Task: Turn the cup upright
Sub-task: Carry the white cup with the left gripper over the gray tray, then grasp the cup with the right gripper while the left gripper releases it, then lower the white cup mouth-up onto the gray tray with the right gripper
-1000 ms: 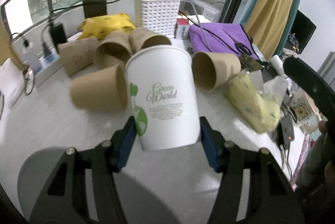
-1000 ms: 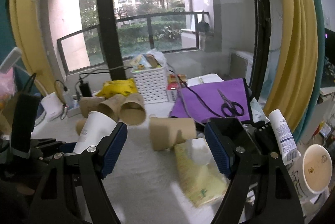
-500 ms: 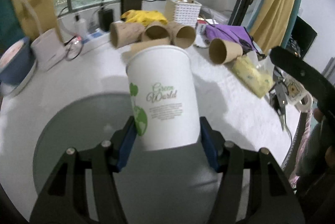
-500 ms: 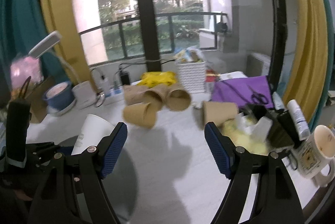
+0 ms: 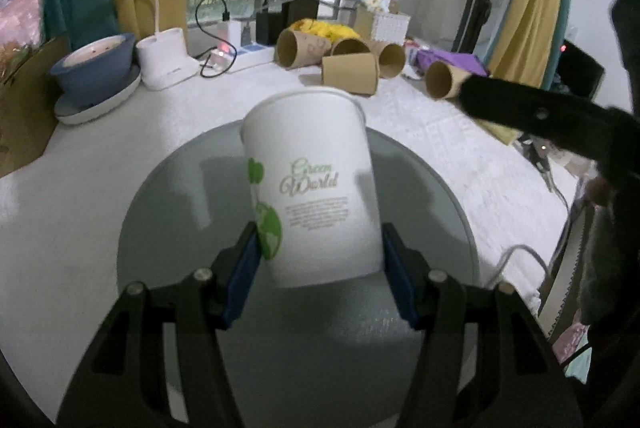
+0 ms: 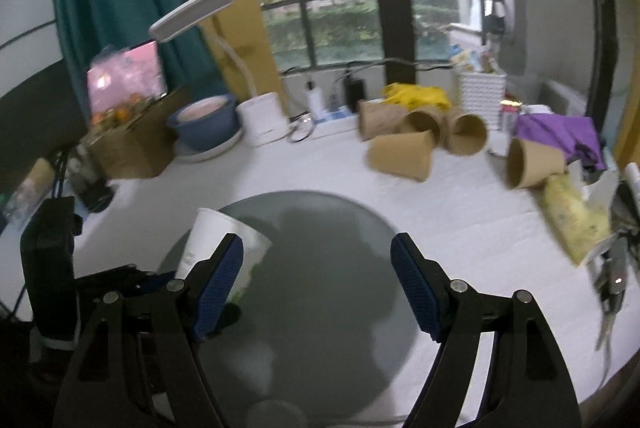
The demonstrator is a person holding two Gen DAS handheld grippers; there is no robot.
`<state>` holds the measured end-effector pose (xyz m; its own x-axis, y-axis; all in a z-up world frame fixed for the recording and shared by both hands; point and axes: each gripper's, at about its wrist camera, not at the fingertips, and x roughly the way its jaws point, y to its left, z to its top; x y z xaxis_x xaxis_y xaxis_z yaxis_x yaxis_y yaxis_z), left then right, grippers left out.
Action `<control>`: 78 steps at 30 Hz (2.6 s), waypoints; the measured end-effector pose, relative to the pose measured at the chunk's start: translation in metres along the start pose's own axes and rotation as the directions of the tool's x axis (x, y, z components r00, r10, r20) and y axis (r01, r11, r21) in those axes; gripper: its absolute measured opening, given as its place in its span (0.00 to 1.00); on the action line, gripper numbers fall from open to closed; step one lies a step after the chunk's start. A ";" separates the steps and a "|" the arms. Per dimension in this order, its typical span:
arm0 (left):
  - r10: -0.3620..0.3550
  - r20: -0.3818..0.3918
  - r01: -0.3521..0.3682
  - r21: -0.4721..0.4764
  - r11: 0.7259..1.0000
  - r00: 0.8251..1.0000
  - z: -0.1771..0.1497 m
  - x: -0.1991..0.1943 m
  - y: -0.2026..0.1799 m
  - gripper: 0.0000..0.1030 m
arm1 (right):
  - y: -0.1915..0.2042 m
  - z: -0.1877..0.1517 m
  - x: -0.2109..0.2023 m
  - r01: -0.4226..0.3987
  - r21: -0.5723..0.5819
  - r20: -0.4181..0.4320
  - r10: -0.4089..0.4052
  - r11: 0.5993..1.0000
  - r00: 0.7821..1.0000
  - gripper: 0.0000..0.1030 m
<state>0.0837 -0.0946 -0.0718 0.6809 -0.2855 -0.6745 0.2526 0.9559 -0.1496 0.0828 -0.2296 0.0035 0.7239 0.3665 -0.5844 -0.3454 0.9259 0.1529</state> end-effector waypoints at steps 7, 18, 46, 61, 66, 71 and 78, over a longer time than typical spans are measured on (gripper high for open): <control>0.007 0.117 -0.011 0.036 0.999 0.993 -0.027 -0.020 0.009 0.58 | 0.043 -0.007 0.008 -0.090 -0.042 -0.035 0.089 0.995 0.995 0.77; 0.007 0.361 -0.078 0.183 0.980 0.933 -0.057 -0.055 -0.003 0.58 | 0.080 -0.004 0.010 -0.225 -0.048 -0.082 0.220 0.973 0.972 0.77; -0.069 0.421 -0.055 0.276 0.959 0.904 -0.043 -0.062 -0.018 0.59 | 0.049 0.016 0.033 -0.432 0.178 -0.096 0.453 0.884 0.886 0.67; -0.038 0.220 0.032 0.029 0.999 0.975 -0.040 -0.050 0.042 0.78 | 0.055 0.028 0.039 -0.227 -0.044 0.015 0.228 0.973 0.974 0.66; -0.010 0.158 0.034 -0.148 0.988 0.987 -0.037 -0.048 0.082 0.78 | 0.055 0.015 0.067 -0.132 -0.093 0.024 0.134 0.987 0.991 0.66; 0.066 0.137 -0.029 -0.257 0.966 0.988 -0.035 -0.049 0.112 0.78 | 0.065 0.005 0.087 -0.040 -0.176 0.019 0.044 0.984 0.999 0.66; 0.131 0.078 -0.103 -0.299 0.949 0.988 -0.038 -0.042 0.128 0.78 | 0.070 0.001 0.104 -0.015 -0.182 -0.002 0.014 0.983 1.000 0.66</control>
<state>0.0609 0.0423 -0.0899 0.7596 -0.1618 -0.6300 -0.0355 0.9568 -0.2886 0.1344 -0.1269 -0.0453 0.7178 0.3797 -0.5836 -0.4589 0.8884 0.0136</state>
